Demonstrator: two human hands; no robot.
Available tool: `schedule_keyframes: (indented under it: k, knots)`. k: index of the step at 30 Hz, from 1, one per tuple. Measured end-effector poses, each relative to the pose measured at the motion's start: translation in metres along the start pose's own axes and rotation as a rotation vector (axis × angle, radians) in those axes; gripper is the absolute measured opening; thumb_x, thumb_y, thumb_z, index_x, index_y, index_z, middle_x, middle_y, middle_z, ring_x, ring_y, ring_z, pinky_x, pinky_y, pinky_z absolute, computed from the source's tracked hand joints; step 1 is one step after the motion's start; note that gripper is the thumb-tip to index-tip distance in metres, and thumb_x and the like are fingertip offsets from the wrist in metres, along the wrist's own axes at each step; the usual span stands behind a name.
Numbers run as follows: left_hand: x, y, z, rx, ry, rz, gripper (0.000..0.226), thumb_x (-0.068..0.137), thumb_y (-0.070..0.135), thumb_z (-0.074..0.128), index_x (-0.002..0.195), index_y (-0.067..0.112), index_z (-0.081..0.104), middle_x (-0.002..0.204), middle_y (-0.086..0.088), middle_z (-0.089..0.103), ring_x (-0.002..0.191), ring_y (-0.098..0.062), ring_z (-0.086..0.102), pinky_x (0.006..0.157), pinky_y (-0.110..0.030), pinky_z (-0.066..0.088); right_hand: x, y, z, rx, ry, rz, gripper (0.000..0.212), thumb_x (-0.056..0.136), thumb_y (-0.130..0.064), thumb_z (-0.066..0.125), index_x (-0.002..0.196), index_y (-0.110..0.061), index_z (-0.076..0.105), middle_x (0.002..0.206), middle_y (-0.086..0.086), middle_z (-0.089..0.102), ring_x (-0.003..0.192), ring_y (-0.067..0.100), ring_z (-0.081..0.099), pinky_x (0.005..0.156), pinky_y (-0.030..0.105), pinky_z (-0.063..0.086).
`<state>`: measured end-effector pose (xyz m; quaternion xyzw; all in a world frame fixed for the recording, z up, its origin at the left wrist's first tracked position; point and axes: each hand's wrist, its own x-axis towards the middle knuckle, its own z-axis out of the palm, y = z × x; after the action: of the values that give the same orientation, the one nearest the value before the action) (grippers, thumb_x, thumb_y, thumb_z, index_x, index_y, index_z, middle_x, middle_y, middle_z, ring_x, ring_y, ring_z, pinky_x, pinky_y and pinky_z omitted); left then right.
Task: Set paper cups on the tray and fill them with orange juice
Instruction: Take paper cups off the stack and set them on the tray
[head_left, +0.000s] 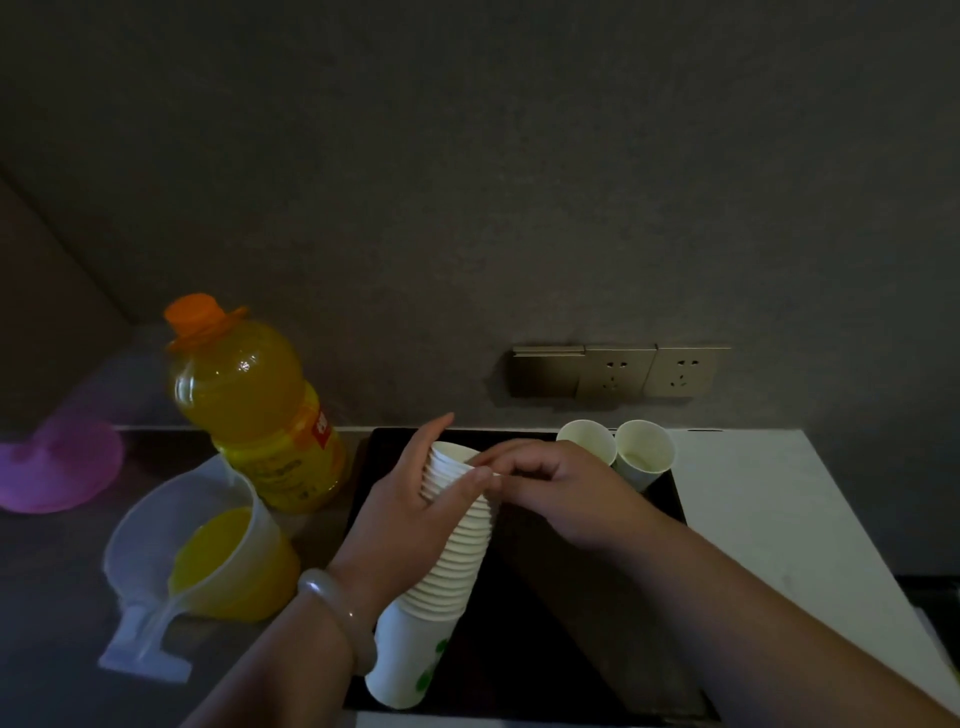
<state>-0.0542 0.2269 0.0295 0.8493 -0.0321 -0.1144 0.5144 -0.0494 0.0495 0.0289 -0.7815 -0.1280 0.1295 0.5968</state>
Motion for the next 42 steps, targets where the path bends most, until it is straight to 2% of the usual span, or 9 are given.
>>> schedule_keyframes:
  k: [5, 9, 12, 18, 23, 26, 31, 36, 42]
  knots:
    - [0.000, 0.000, -0.004, 0.000, 0.005, 0.029, 0.071, 0.078, 0.059, 0.052, 0.143, 0.045, 0.026, 0.096, 0.036, 0.047, 0.084, 0.033, 0.045, 0.063, 0.003, 0.039, 0.003, -0.005, -0.002, -0.039, -0.006, 0.041, 0.014, 0.093, -0.020, 0.060, 0.094, -0.020, 0.074, 0.100, -0.005, 0.073, 0.098, 0.008, 0.065, 0.092, 0.026, 0.048]
    - [0.001, -0.001, -0.010, 0.000, -0.014, 0.021, 0.079, 0.070, 0.066, 0.050, 0.142, 0.050, 0.022, 0.101, 0.033, 0.051, 0.086, 0.027, 0.050, 0.063, -0.003, 0.043, 0.003, -0.015, -0.002, -0.139, 0.019, 0.004, 0.019, 0.095, -0.019, 0.058, 0.086, -0.028, 0.072, 0.096, -0.006, 0.072, 0.092, 0.000, 0.062, 0.080, 0.007, 0.042]
    - [0.001, -0.006, -0.012, 0.031, -0.022, 0.009, 0.073, 0.079, 0.061, 0.057, 0.141, 0.052, 0.020, 0.108, 0.031, 0.052, 0.090, 0.016, 0.054, 0.071, -0.009, 0.043, 0.002, -0.021, -0.001, -0.232, 0.190, -0.058, 0.020, 0.096, -0.020, 0.055, 0.083, -0.029, 0.068, 0.092, -0.010, 0.068, 0.088, -0.003, 0.056, 0.069, 0.001, 0.036]
    - [-0.005, -0.015, -0.017, 0.023, 0.143, -0.003, 0.071, 0.078, 0.059, 0.059, 0.142, 0.045, 0.030, 0.118, 0.018, 0.051, 0.099, 0.004, 0.050, 0.078, -0.013, 0.038, 0.009, -0.010, -0.017, -0.430, 0.552, -0.223, 0.012, 0.096, -0.022, 0.053, 0.089, -0.028, 0.061, 0.085, -0.020, 0.055, 0.083, -0.005, 0.051, 0.068, 0.006, 0.035]
    - [-0.005, -0.015, -0.017, 0.023, 0.183, -0.023, 0.063, 0.083, 0.052, 0.059, 0.140, 0.041, 0.034, 0.113, 0.017, 0.049, 0.092, 0.003, 0.048, 0.081, -0.019, 0.038, 0.024, 0.034, -0.025, -0.866, 0.409, -0.232, 0.009, 0.089, -0.013, 0.061, 0.086, -0.014, 0.069, 0.085, 0.001, 0.068, 0.084, 0.022, 0.061, 0.074, 0.034, 0.045]
    - [-0.004, -0.018, -0.018, 0.026, 0.182, -0.037, 0.064, 0.081, 0.057, 0.059, 0.139, 0.043, 0.035, 0.115, 0.015, 0.052, 0.098, 0.000, 0.051, 0.084, -0.021, 0.039, 0.030, 0.057, -0.020, -1.086, 0.285, -0.207, 0.009, 0.073, -0.014, 0.070, 0.080, -0.019, 0.069, 0.080, 0.001, 0.070, 0.079, 0.027, 0.066, 0.075, 0.038, 0.046]
    - [-0.005, -0.023, -0.019, 0.033, 0.176, -0.060, 0.066, 0.079, 0.060, 0.059, 0.138, 0.042, 0.035, 0.118, 0.013, 0.053, 0.097, 0.001, 0.052, 0.079, -0.017, 0.040, 0.038, 0.076, -0.012, -1.190, 0.211, -0.174, 0.015, 0.075, -0.022, 0.057, 0.076, -0.023, 0.071, 0.075, -0.006, 0.069, 0.077, 0.018, 0.067, 0.093, 0.041, 0.042]
    - [-0.004, -0.026, -0.019, 0.036, 0.173, -0.073, 0.066, 0.079, 0.058, 0.060, 0.138, 0.041, 0.035, 0.117, 0.012, 0.053, 0.099, -0.002, 0.052, 0.080, -0.018, 0.041, 0.040, 0.088, -0.012, -1.215, 0.071, -0.037, 0.011, 0.079, -0.014, 0.065, 0.082, -0.023, 0.071, 0.083, -0.004, 0.069, 0.087, 0.021, 0.066, 0.108, 0.048, 0.027]
    - [-0.001, -0.026, -0.021, 0.031, 0.160, -0.086, 0.078, 0.068, 0.068, 0.060, 0.137, 0.040, 0.036, 0.116, 0.011, 0.054, 0.096, -0.001, 0.053, 0.079, -0.019, 0.042, 0.040, 0.092, -0.013, -1.208, 0.107, -0.041, 0.011, 0.076, -0.015, 0.066, 0.080, -0.024, 0.071, 0.081, -0.003, 0.068, 0.082, 0.021, 0.067, 0.105, 0.048, 0.033]
